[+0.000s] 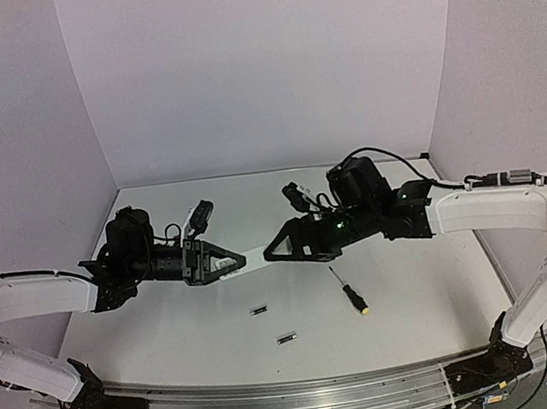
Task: Unload the batteries from the remote control
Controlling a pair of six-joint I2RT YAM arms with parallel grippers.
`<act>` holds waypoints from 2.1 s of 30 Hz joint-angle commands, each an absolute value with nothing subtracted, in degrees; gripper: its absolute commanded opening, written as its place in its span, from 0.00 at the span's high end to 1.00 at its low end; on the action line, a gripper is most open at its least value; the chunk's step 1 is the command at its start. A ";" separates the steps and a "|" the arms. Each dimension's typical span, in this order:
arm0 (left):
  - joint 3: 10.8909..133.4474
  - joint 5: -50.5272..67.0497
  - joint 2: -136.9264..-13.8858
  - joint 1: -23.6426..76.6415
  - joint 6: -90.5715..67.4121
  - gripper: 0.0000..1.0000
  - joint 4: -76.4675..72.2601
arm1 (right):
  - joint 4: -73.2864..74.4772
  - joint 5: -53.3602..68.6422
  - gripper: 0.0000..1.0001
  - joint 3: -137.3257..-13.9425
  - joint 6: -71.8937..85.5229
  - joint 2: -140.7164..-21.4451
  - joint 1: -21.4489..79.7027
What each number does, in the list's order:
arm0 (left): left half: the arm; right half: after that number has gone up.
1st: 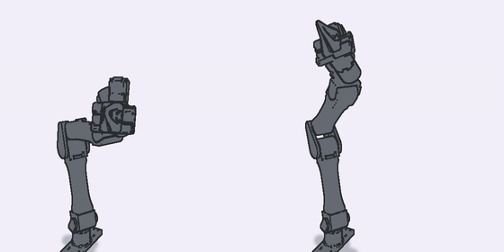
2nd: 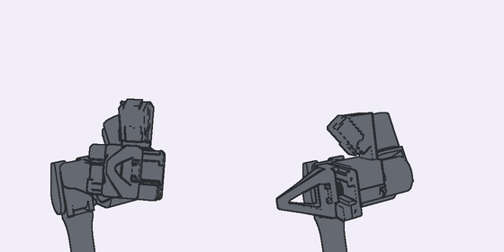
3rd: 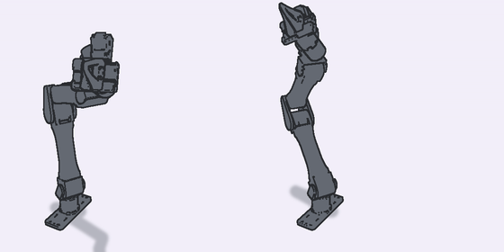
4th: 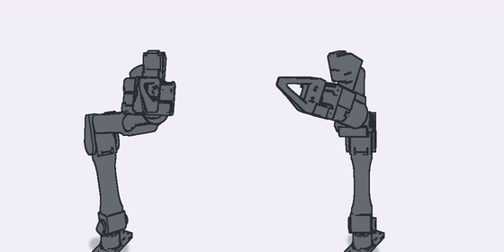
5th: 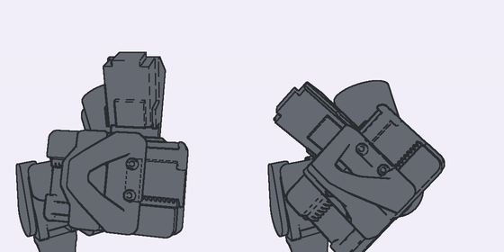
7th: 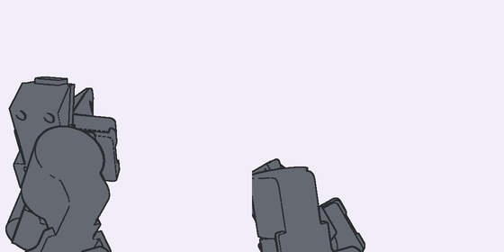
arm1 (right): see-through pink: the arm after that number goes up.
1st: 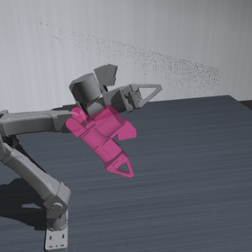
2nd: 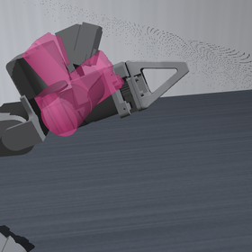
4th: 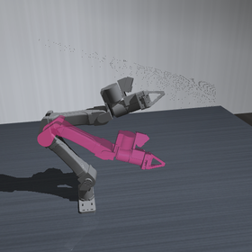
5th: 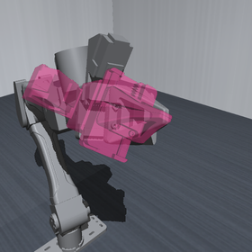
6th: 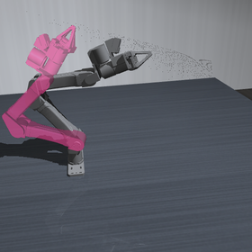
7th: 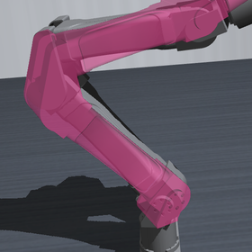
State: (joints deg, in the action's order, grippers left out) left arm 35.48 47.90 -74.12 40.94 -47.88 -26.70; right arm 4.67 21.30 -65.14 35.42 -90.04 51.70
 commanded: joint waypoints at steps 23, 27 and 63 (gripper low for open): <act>35.37 52.31 -69.00 41.34 -48.53 1.00 -33.43 | 8.91 12.27 0.51 -64.35 34.92 -85.26 52.03; 35.74 51.60 -67.62 41.32 -47.82 1.00 -30.92 | 10.26 11.58 0.49 -64.31 35.67 -84.97 51.99; 39.36 47.89 -75.91 41.31 -41.25 1.00 -15.11 | 16.46 14.26 1.00 -58.00 34.19 -76.53 52.03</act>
State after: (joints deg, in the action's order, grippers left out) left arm 35.93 46.99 -74.56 41.21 -43.00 -13.41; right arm 15.92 15.46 -59.01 35.09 -80.53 52.05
